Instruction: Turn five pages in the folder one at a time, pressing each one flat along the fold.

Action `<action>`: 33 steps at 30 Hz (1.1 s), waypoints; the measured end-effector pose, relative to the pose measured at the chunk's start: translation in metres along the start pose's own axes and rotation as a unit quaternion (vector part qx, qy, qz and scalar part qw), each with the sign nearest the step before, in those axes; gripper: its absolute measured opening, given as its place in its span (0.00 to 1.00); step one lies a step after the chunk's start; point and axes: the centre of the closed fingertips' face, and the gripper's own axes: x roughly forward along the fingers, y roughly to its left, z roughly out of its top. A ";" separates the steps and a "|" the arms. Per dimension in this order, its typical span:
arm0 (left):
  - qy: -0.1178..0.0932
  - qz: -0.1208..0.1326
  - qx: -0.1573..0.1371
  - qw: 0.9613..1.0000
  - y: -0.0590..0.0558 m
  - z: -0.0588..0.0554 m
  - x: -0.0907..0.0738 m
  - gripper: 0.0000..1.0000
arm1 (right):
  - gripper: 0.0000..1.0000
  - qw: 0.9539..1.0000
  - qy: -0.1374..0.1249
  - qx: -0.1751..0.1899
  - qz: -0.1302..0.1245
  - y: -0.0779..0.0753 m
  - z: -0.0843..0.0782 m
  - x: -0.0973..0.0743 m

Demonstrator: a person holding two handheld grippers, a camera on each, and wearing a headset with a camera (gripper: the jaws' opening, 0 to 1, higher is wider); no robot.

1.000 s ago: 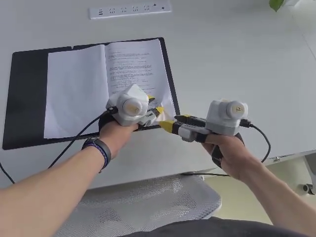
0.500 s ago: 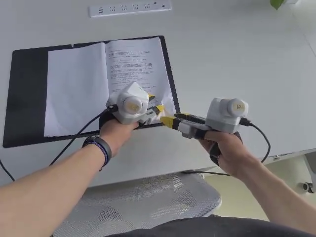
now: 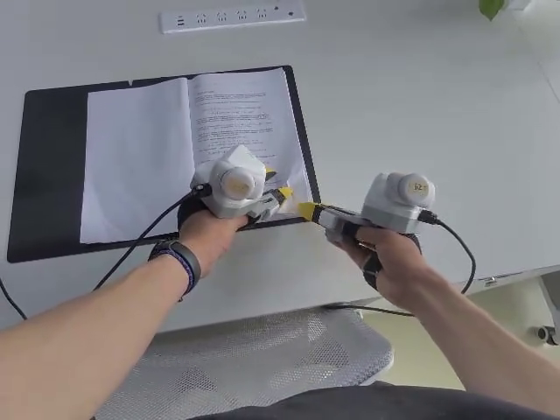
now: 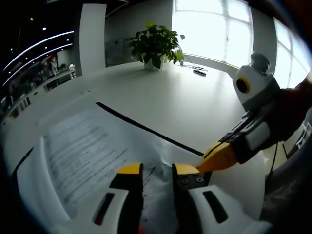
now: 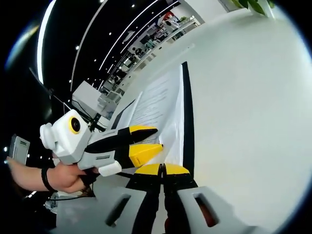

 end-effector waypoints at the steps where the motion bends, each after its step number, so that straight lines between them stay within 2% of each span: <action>1: 0.001 0.000 -0.001 1.000 0.000 0.000 0.000 0.23 | 0.00 1.000 -0.002 0.005 0.001 0.001 0.000 0.000; 9: 0.005 -0.006 -0.044 0.999 0.001 0.003 -0.003 0.23 | 0.00 1.000 -0.005 0.009 -0.001 0.001 0.000 -0.001; 13: 0.004 -0.005 -0.053 0.999 0.002 0.004 -0.010 0.30 | 0.00 1.000 -0.006 0.001 -0.001 0.002 0.002 -0.002; 16: -0.001 -0.003 -0.052 0.999 0.004 0.009 -0.018 0.33 | 0.00 1.000 -0.008 -0.002 0.000 0.004 0.003 -0.003; 19: 0.000 -0.005 -0.053 0.999 0.007 0.009 -0.023 0.37 | 0.00 1.000 -0.012 -0.003 0.000 0.005 0.004 -0.005; 25: 0.004 -0.004 -0.040 0.999 0.010 0.005 -0.042 0.42 | 0.00 1.000 -0.022 -0.002 0.000 0.008 0.007 -0.009; 28: 0.005 -0.001 -0.045 0.999 0.014 0.002 -0.050 0.47 | 0.00 1.000 -0.028 -0.005 0.003 0.013 0.010 -0.010; 33: 0.002 0.005 -0.043 0.999 0.021 0.000 -0.064 0.48 | 0.00 0.999 -0.038 -0.009 0.008 0.022 0.015 -0.013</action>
